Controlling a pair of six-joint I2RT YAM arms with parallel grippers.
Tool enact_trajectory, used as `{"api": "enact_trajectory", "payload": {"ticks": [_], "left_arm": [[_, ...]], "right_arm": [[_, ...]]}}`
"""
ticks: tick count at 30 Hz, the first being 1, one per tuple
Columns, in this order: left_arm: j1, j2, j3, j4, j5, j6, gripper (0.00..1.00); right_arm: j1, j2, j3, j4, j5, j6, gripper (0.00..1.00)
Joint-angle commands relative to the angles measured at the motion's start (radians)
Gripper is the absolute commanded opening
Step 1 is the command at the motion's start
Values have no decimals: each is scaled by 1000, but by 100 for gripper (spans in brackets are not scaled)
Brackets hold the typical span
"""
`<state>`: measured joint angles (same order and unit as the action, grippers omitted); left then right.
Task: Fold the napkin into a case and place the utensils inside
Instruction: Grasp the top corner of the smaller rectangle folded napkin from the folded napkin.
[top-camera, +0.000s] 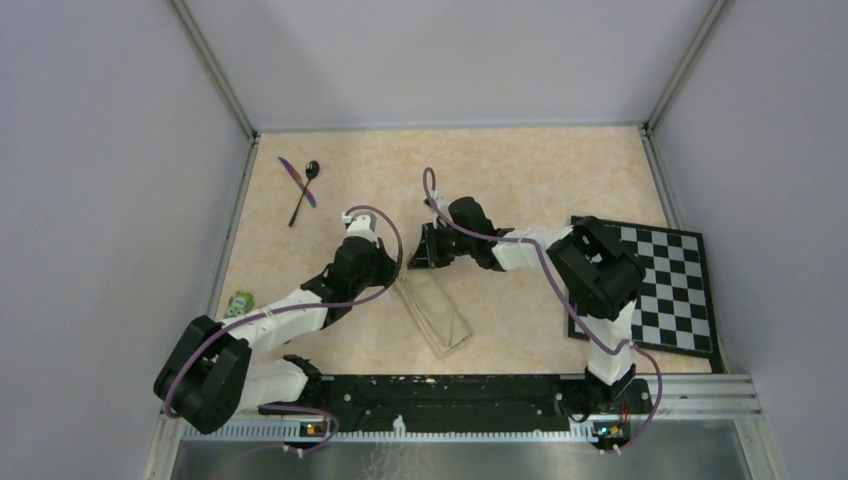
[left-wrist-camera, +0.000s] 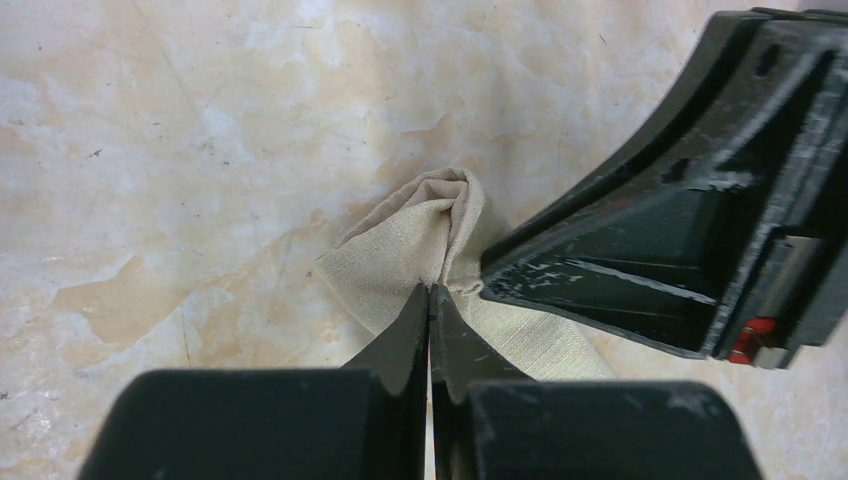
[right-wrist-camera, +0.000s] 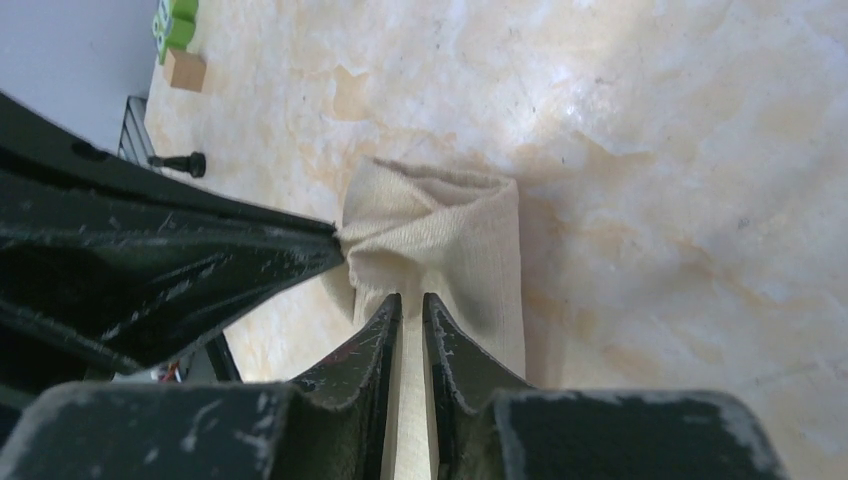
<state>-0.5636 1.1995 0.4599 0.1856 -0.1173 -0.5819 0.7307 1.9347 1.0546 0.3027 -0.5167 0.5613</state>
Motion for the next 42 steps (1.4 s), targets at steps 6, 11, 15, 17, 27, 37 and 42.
{"api": "enact_trajectory", "payload": {"ticks": [6, 11, 15, 17, 27, 37, 42], "left_arm": [[4, 3, 5, 75, 36, -2, 0], [4, 5, 8, 77, 37, 0, 0], [4, 3, 7, 79, 34, 1, 0], [3, 4, 6, 80, 38, -1, 0], [3, 53, -33, 117, 75, -99, 0], [64, -48, 8, -83, 112, -130, 57], [130, -119, 36, -185, 141, -137, 66]], "right_arm": [[15, 61, 77, 99, -37, 34, 16], [35, 43, 68, 124, -61, 54, 13], [52, 46, 59, 151, -77, 79, 12], [57, 57, 60, 156, -75, 86, 11], [78, 238, 149, 190, 50, 219, 13], [32, 8, -21, 160, -84, 226, 24], [11, -47, -58, 111, -86, 193, 26]]}}
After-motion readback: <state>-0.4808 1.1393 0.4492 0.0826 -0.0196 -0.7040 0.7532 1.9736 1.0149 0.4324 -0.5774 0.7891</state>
